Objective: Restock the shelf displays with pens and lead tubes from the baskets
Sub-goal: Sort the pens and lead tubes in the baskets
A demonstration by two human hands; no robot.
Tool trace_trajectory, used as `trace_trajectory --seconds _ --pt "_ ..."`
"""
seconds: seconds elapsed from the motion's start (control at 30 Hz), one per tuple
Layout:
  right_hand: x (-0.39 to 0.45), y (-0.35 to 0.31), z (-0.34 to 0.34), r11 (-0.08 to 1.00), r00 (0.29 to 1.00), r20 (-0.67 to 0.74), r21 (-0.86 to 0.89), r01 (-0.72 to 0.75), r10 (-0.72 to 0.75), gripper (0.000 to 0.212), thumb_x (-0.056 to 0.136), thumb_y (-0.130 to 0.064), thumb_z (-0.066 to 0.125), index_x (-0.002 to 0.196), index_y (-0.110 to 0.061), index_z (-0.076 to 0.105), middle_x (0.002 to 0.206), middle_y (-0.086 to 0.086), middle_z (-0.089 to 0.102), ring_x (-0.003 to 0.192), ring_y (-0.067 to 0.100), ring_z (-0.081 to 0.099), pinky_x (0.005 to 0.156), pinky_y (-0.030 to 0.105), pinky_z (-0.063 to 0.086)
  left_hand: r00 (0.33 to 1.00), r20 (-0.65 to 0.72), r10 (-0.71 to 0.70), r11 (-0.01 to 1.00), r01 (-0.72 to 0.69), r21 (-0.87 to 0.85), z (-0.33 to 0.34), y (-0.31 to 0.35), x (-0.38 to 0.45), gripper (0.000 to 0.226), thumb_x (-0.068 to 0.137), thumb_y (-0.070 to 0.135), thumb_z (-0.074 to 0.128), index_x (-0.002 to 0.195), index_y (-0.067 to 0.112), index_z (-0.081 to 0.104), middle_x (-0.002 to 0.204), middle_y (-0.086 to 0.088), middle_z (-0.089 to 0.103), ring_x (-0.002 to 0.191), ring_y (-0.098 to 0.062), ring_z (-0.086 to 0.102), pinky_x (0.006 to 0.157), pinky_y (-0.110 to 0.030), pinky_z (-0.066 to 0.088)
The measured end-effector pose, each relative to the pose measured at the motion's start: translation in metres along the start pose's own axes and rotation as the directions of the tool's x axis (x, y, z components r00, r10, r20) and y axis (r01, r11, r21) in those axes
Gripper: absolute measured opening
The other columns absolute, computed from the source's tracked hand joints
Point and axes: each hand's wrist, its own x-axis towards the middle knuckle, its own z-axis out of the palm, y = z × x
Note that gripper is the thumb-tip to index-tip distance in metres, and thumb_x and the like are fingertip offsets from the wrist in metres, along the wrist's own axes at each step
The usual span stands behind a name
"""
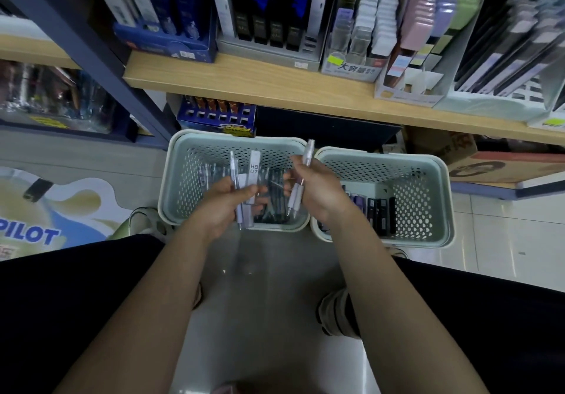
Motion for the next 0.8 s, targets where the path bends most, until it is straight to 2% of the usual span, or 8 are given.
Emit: trace_trajectory --seconds 0.1,0.2,0.3,0.4,0.53,0.67,0.73,0.8 --pt "0.017 0.015 0.025 0.990 0.996 0.065 -0.126 -0.060 0.069 0.012 0.102 -0.016 0.055 0.112 -0.009 0.054 0.084 0.007 0.064 0.077 0.022 0.061 0.068 0.034 0.049 1.000 -0.025 0.008 1.000 -0.008 0.000 -0.014 0.000 -0.001 0.043 0.093 0.002 0.063 0.129 -0.018 0.050 0.101 -0.014 0.076 0.086 -0.022 0.076 0.072 -0.026 0.060" --pt "0.029 0.026 0.038 0.981 0.993 -0.019 -0.152 -0.122 0.120 0.031 0.097 -0.025 0.061 0.121 -0.005 0.059 0.106 0.014 0.071 0.096 0.028 0.068 0.080 0.040 0.056 0.999 -0.043 -0.002 0.998 -0.001 -0.068 -0.025 -0.004 0.000 0.049 0.089 0.005 0.067 0.127 -0.020 0.049 0.103 -0.016 0.076 0.087 -0.023 0.076 0.073 -0.027 0.060" --pt "0.037 0.030 0.040 0.977 0.982 -0.109 -0.128 -0.167 0.154 0.021 0.098 -0.025 0.057 0.096 -0.008 0.069 0.102 0.017 0.071 0.094 0.029 0.069 0.090 0.046 0.054 0.999 -0.048 -0.003 0.993 -0.003 -0.120 -0.028 -0.007 0.002 0.044 0.083 0.010 0.071 0.117 -0.014 0.058 0.102 -0.014 0.076 0.087 -0.023 0.076 0.076 -0.029 0.060" --pt "0.044 0.031 0.039 0.966 0.965 -0.199 -0.163 -0.202 0.168 0.022 0.096 -0.031 0.058 0.095 -0.012 0.068 0.095 0.011 0.072 0.090 0.027 0.069 0.083 0.039 0.054 0.999 -0.042 -0.003 0.991 -0.002 -0.131 -0.026 -0.010 0.004 0.017 0.089 0.005 0.067 0.103 -0.003 0.068 0.097 -0.012 0.077 0.083 -0.022 0.075 0.073 -0.028 0.060" --pt "0.044 0.026 0.038 0.960 0.953 -0.262 -0.190 -0.206 0.153 0.018 0.099 -0.029 0.054 0.091 -0.015 0.061 0.087 0.007 0.063 0.079 0.019 0.060 0.065 0.033 0.042 0.998 -0.060 -0.015 0.994 0.008 -0.111 -0.020 -0.010 0.006 0.019 0.090 0.004 0.067 0.105 -0.008 0.065 0.094 -0.012 0.077 0.079 -0.023 0.075 0.069 -0.029 0.061" --pt "0.020 0.016 0.035 0.980 0.991 -0.085 -0.160 -0.118 0.105 0.029 0.103 -0.038 0.051 0.102 -0.012 0.064 0.103 0.008 0.068 0.093 0.020 0.068 0.086 0.034 0.051 0.999 -0.051 -0.007 0.998 0.004 -0.065 -0.008 -0.009 0.007 0.009 0.089 0.003 0.069 0.098 0.000 0.070 0.085 -0.010 0.078 0.074 -0.022 0.075 0.070 -0.031 0.062" --pt "0.005 0.012 0.031 0.986 0.995 0.082 -0.163 -0.039 0.053 0.043 0.104 -0.040 0.047 0.114 -0.002 0.066 0.097 0.008 0.072 0.082 0.018 0.070 0.072 0.028 0.054 1.000 -0.005 0.003 0.999 -0.003 -0.045 0.002 -0.008 0.008 0.014 0.087 0.004 0.071 0.101 0.002 0.072 0.089 -0.013 0.077 0.076 -0.023 0.075 0.075 -0.034 0.062" --pt "-0.008 0.010 0.026 0.985 0.992 0.129 -0.171 0.014 0.008 0.038 0.105 -0.029 0.050 0.118 0.004 0.065 0.085 0.008 0.071 0.068 0.017 0.065 0.056 0.026 0.050 0.998 0.056 0.001 1.000 0.000 -0.018 0.013 -0.005 0.007 0.016 0.087 0.004 0.071 0.103 0.002 0.072 0.090 -0.014 0.077 0.077 -0.024 0.075 0.076 -0.034 0.062"
